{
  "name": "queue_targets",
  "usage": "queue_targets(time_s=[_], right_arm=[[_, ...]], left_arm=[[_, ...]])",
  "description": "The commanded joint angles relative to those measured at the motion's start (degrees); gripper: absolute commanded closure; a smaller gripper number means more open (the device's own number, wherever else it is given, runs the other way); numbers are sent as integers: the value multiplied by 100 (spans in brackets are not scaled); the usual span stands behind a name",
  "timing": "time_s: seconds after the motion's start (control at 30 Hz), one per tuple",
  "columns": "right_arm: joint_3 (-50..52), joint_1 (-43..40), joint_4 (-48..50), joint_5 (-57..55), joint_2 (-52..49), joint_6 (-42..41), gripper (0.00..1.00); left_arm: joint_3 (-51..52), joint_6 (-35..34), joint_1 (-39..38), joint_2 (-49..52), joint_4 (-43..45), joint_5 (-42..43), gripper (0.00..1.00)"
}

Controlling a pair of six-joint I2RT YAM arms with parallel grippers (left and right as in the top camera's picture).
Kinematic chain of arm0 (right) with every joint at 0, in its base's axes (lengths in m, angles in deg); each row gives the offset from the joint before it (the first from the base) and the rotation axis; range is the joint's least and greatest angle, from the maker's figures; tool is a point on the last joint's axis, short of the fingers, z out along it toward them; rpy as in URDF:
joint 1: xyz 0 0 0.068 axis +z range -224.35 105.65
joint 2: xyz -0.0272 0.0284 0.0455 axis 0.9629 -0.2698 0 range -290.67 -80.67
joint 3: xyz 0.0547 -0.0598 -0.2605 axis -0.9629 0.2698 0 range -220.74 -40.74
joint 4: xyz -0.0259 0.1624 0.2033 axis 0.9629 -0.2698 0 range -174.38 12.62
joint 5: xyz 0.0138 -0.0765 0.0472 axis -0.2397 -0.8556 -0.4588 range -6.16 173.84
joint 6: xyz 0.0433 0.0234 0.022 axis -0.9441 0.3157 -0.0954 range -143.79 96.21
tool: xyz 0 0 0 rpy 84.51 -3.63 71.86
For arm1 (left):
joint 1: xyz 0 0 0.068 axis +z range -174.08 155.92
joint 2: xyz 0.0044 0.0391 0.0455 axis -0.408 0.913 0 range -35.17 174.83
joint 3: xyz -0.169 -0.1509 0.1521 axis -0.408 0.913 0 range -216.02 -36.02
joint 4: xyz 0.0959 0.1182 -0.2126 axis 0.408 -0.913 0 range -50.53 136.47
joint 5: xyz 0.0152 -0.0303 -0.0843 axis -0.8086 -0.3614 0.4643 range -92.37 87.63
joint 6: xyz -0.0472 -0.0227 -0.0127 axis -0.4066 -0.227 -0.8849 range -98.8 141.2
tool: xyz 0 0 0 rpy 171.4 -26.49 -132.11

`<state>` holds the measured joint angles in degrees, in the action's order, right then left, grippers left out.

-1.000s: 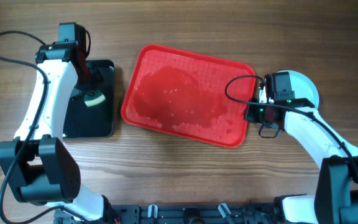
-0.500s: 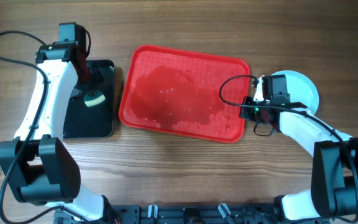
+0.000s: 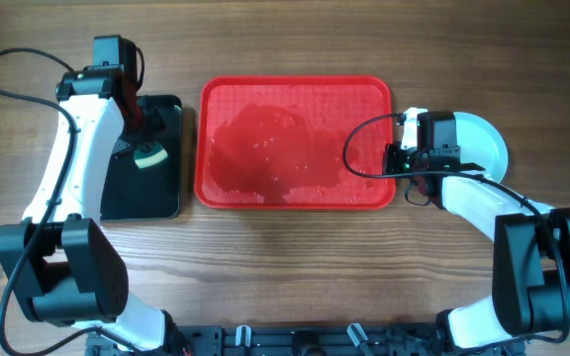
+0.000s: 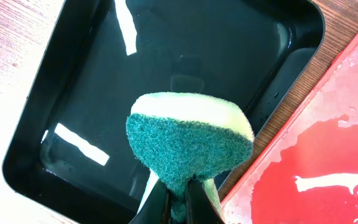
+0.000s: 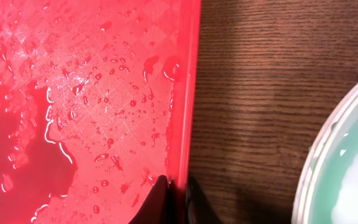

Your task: Clean dirty plates on tray and stack at the side

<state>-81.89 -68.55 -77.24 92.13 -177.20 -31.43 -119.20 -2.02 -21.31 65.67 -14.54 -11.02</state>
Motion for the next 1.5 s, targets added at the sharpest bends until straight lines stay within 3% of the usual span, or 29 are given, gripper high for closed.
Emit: queue_targets(time_s=[0.0, 0.07, 0.1, 0.3, 0.6, 0.63, 0.67, 0.7, 0.73, 0.77, 0.9, 1.07, 1.33, 1.4, 1.47], right_arm=[[7, 2, 81, -39, -59, 376, 54], [-96, 2, -4, 376, 39, 249, 12], [-188, 2, -120, 503, 138, 131, 0], [-1172, 2, -1753, 730, 1169, 315, 0], [-1287, 2, -2647, 1130, 1779, 483, 1], [-1287, 2, -2702, 1130, 1779, 481, 0], [-1287, 2, -2730, 1130, 1781, 481, 0], [-1287, 2, -2769, 1130, 1781, 479, 0], [-1292, 2, -2791, 1132, 1781, 476, 0], [-1298, 2, -2800, 1134, 1781, 466, 0], [-1591, 2, -2990, 1128, 1829, 474, 0], [-2444, 2, -3799, 1108, 2151, 664, 0], [-3038, 2, -4299, 1113, 3318, 1056, 0], [-3106, 2, -4334, 1113, 3724, 918, 0], [-3119, 2, -4352, 1163, 4183, 271, 0]], left_arm=[[46, 203, 35, 46, 20, 26, 96], [46, 411, 35, 46, 20, 17, 96], [46, 553, 37, 46, 20, 4, 96], [48, 1381, 52, 46, 164, 11, 96], [756, 1836, 225, 55, 1451, 9, 96], [903, 1832, 258, 55, 1617, 11, 92], [1016, 1832, 291, 55, 1744, 28, 80], [1067, 1834, 306, 55, 1799, 26, 60], [1075, 1832, 317, 52, 1851, 22, 20], [1073, 1827, 315, 50, 1888, 26, 0], [876, 1587, 313, -103, 1729, 28, 0], [315, 1062, 190, -1095, 1073, 26, 0], [313, 1058, 186, -2212, 1058, 28, 0], [317, 1058, 186, -2210, 1058, 26, 0], [326, 1058, 186, -2208, 1058, 28, 0]])
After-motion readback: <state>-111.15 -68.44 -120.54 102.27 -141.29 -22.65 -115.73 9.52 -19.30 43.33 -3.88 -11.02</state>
